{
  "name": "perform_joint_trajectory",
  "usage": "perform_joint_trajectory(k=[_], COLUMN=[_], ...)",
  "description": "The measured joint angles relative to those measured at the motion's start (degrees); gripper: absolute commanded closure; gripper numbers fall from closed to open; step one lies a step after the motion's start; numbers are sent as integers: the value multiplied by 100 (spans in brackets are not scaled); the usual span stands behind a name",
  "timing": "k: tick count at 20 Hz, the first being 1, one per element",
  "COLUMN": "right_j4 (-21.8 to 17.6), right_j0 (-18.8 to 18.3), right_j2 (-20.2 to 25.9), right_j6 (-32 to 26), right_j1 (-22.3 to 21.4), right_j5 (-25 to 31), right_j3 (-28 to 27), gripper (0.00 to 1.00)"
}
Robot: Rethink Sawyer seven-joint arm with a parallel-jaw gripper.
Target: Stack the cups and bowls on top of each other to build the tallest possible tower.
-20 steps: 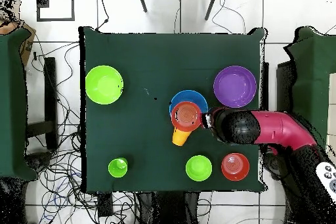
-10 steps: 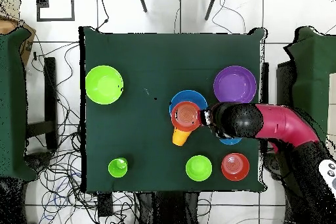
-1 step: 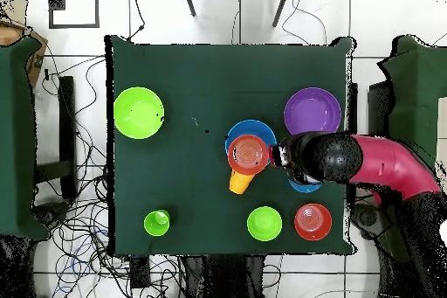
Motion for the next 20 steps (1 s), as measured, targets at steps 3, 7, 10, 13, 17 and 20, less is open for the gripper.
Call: perform_joint_trajectory(k=[3,7,10,13,17,20], right_j4=[56,52,51,50,44,27], right_j0=[-86,-245,-376,-564,-862,-978], right_j2=[14,39,119,274,529,612], right_j6=[0,0,-2,-45,-229,-392], right_j1=[-172,-384,-476,-565,-659,-683], right_j5=[366,820,1045,1253,1373,1424], right_j3=[-56,-202,-335,-456,-564,-631], gripper=[0,0,0,0,0,0])
